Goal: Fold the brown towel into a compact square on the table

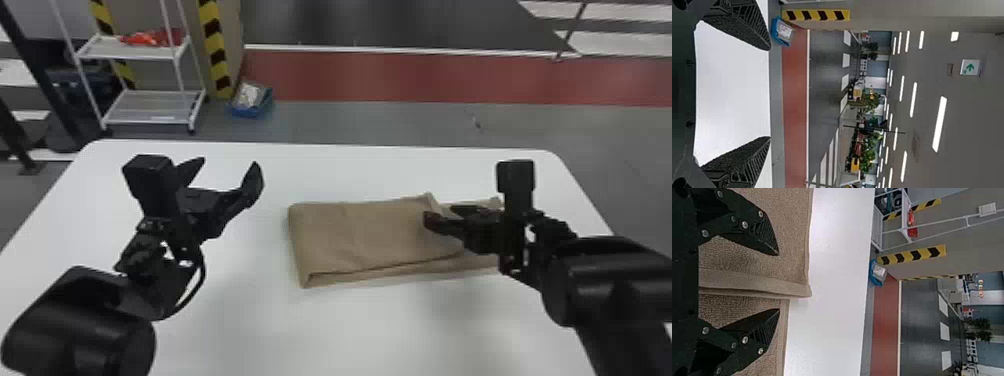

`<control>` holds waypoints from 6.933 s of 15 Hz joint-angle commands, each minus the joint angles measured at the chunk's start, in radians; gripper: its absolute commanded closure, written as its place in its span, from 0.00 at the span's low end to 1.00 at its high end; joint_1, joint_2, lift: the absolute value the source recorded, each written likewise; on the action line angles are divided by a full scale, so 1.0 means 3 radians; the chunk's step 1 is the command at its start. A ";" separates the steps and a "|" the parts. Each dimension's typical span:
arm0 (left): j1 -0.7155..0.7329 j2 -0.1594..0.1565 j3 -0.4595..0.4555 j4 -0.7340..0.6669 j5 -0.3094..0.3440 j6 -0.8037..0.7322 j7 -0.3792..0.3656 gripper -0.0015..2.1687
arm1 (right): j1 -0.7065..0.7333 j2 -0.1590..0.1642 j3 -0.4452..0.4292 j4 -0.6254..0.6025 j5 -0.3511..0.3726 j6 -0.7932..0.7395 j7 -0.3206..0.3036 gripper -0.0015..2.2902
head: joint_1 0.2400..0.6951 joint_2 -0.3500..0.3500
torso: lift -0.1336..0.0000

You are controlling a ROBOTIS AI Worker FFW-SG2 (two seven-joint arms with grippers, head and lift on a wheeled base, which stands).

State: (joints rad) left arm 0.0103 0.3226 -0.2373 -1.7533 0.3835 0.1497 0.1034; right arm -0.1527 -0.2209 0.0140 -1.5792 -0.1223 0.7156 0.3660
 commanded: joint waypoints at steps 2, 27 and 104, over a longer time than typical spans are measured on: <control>0.0002 -0.0012 -0.0001 0.0000 0.0005 0.0000 -0.0002 0.04 | -0.0038 0.0000 0.0010 0.0084 0.0024 0.0016 0.0002 0.20 | 1.00 0.43 | 0.07; 0.0063 -0.0012 0.0029 -0.0051 0.0031 0.0082 0.0008 0.04 | 0.0626 -0.0199 -0.0921 -0.1076 -0.0697 0.0404 0.0104 0.58 | 1.00 0.40 | 0.07; -0.0438 -0.0840 -0.1515 0.0639 -0.0169 0.0992 0.0893 0.36 | 0.1588 -0.0164 -0.2077 0.0054 -0.0809 -0.2265 0.0140 0.04 | 1.00 0.00 | 0.07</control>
State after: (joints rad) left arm -0.1212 0.0702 -0.6906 -1.5603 0.3396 0.4471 0.3707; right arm 0.3231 -0.2701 -0.6091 -1.5643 -0.3647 0.0361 0.4072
